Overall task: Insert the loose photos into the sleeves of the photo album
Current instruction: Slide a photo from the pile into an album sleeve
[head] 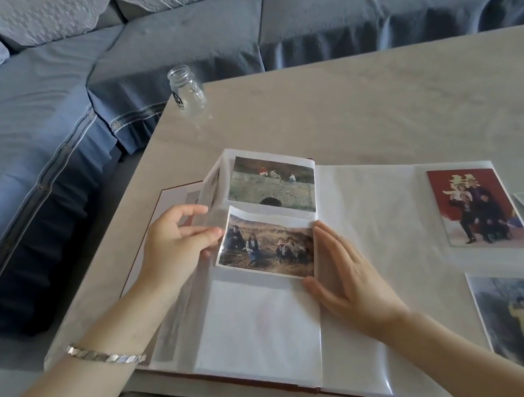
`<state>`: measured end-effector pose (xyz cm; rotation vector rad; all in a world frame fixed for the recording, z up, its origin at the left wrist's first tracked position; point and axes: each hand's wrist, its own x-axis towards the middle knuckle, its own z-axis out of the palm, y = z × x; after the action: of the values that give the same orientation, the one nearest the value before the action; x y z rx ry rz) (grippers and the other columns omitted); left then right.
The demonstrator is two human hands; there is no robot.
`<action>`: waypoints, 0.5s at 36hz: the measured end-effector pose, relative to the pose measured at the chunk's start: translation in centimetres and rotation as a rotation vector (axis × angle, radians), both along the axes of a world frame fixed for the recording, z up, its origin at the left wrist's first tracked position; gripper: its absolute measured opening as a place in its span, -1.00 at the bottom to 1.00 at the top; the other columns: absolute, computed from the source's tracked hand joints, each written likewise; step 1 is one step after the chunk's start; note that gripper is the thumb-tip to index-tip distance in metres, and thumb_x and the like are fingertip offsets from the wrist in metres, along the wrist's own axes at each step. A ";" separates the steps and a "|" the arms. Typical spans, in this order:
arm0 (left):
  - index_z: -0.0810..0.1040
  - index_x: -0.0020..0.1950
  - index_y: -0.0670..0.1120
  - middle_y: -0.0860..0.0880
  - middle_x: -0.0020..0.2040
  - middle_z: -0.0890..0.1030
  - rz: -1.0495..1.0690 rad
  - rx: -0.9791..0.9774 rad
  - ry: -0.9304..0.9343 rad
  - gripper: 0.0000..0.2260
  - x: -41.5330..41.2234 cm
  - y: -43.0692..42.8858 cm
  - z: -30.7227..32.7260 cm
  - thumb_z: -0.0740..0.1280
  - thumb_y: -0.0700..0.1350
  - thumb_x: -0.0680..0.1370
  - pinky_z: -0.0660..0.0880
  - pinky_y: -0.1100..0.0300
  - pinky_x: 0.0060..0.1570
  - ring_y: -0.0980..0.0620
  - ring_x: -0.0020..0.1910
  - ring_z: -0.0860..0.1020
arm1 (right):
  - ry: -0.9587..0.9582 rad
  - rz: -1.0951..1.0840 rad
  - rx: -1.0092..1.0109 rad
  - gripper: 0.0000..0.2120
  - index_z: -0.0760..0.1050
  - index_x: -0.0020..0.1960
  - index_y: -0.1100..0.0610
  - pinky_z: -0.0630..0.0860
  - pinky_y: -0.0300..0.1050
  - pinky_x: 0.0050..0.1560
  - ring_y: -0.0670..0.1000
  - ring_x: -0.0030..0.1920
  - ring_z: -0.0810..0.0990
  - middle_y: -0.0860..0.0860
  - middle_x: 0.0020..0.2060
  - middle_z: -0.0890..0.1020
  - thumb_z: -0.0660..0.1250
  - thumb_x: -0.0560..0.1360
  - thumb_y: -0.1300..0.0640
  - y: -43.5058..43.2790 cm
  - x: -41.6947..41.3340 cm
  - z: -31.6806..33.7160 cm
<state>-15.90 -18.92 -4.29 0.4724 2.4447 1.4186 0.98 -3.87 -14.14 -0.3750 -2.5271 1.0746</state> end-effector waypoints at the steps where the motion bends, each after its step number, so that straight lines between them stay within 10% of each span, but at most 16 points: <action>1: 0.52 0.07 -0.06 0.03 -0.33 0.65 0.014 -0.029 -0.014 -0.74 -0.1 0.0 -0.4 0.44 -0.27 0.44 0.48 0.29 -0.31 0.17 -0.42 0.56 | 0.002 0.001 0.013 -0.30 0.18 0.47 0.14 0.11 -0.23 0.43 -0.11 0.43 0.20 -0.13 0.41 0.19 0.11 0.46 -0.24 0.0 0.0 0.0; 5: 0.47 0.24 -0.13 -0.04 0.04 0.56 -0.098 -0.394 0.313 -0.66 1.2 0.3 -3.1 0.37 -0.30 0.48 0.37 0.30 0.01 -0.03 0.07 0.51 | -0.037 -0.001 0.063 -0.30 0.22 0.46 0.12 0.07 -0.27 0.43 -0.12 0.45 0.15 -0.17 0.43 0.12 0.03 0.46 -0.28 -0.1 0.0 -0.2; 10: 0.35 0.43 -0.13 -0.03 0.49 0.24 -0.641 -0.308 0.614 -0.58 3.7 2.3 -5.2 0.09 -0.03 0.59 0.09 0.17 0.45 0.06 0.47 0.18 | -0.028 0.003 0.053 -0.35 0.24 0.46 0.16 0.06 -0.24 0.43 -0.12 0.45 0.13 -0.08 0.45 0.16 0.03 0.50 -0.21 -0.1 -0.1 -0.4; 14: -0.22 0.44 0.14 0.25 0.45 -0.25 -0.852 -0.524 0.577 -0.44 4.5 3.1 -6.4 -0.29 0.29 0.47 -0.32 0.25 0.44 0.30 0.45 -0.30 | 0.014 -0.005 0.037 -0.48 0.30 0.42 0.23 0.12 -0.19 0.41 -0.08 0.43 0.18 0.08 0.42 0.29 0.05 0.56 -0.03 -0.2 -0.1 -0.3; 18: -0.37 0.37 0.21 0.31 0.39 -0.37 -0.725 -0.610 0.508 -0.25 3.7 2.7 -6.9 -0.57 0.47 0.22 -0.44 0.35 0.34 0.35 0.37 -0.42 | 0.019 -0.028 0.037 -0.47 0.34 0.39 0.25 0.09 -0.29 0.39 -0.09 0.40 0.22 0.08 0.41 0.32 0.07 0.54 -0.04 -0.2 0.0 0.0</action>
<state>-12.16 -16.22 -11.14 1.4833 2.4551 0.2577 1.00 -4.11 -14.13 -0.3871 -2.5142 1.0148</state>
